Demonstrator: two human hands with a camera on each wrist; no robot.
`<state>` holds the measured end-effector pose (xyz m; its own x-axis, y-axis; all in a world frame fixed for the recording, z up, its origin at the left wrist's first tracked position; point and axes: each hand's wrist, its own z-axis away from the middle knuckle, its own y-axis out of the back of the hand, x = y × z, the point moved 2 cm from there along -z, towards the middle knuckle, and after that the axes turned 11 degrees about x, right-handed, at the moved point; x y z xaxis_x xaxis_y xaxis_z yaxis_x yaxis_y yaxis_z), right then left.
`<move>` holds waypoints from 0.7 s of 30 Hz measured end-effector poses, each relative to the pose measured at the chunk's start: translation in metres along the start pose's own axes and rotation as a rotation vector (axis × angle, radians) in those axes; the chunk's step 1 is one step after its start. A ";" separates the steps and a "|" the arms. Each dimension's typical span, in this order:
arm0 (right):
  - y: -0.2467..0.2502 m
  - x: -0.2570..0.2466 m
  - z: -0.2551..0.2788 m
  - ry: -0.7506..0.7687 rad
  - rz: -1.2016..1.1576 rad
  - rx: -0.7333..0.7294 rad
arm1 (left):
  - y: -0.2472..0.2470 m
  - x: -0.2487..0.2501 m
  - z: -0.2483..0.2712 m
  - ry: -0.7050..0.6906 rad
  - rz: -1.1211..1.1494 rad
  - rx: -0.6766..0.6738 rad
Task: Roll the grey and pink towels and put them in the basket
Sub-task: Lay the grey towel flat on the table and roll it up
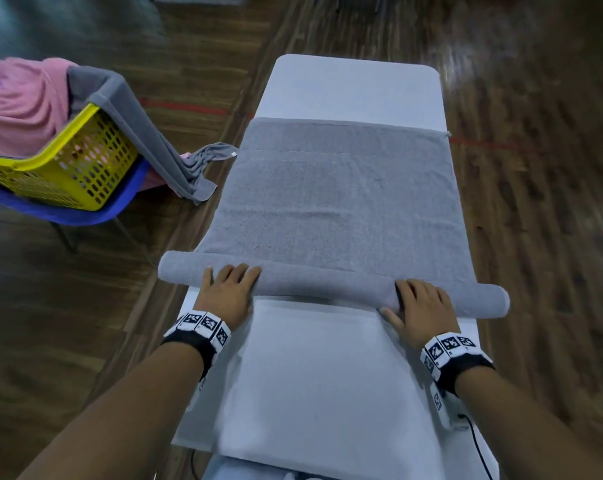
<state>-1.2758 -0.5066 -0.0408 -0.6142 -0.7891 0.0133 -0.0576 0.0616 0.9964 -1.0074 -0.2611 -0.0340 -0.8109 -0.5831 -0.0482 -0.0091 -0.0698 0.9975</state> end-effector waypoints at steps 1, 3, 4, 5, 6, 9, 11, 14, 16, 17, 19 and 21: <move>0.000 0.002 -0.001 0.013 -0.002 -0.027 | 0.001 -0.001 -0.003 0.019 0.018 -0.006; 0.002 0.007 -0.009 0.021 -0.016 -0.094 | 0.005 -0.004 -0.014 0.046 0.022 -0.023; 0.004 0.008 -0.014 0.009 -0.021 -0.134 | 0.009 -0.004 -0.021 0.048 0.009 -0.041; 0.007 0.009 -0.021 -0.006 -0.023 -0.172 | 0.012 -0.004 -0.027 0.048 -0.003 -0.070; 0.010 0.010 -0.027 -0.022 -0.024 -0.218 | 0.016 -0.004 -0.031 0.051 -0.003 -0.108; 0.016 0.012 -0.034 -0.080 -0.034 -0.350 | 0.021 -0.007 -0.037 0.067 0.017 -0.149; 0.016 0.015 -0.029 -0.095 -0.055 -0.291 | 0.023 -0.010 -0.032 0.026 -0.014 -0.030; 0.014 0.016 -0.011 -0.065 -0.047 0.019 | 0.017 -0.009 -0.015 -0.062 -0.055 0.118; 0.010 0.015 0.003 -0.044 -0.024 0.146 | 0.007 -0.009 -0.003 -0.067 -0.033 0.059; 0.008 0.015 0.010 -0.041 -0.015 0.153 | 0.003 -0.009 0.002 -0.052 -0.019 0.022; 0.002 0.019 0.018 -0.020 -0.010 0.107 | 0.000 -0.010 0.005 -0.027 0.000 -0.007; -0.001 0.024 0.019 0.018 -0.013 0.051 | 0.000 -0.009 0.004 0.002 0.037 -0.005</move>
<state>-1.3055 -0.5140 -0.0429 -0.5988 -0.8009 0.0023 -0.1055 0.0817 0.9911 -1.0026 -0.2523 -0.0330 -0.8097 -0.5868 -0.0114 0.0239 -0.0524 0.9983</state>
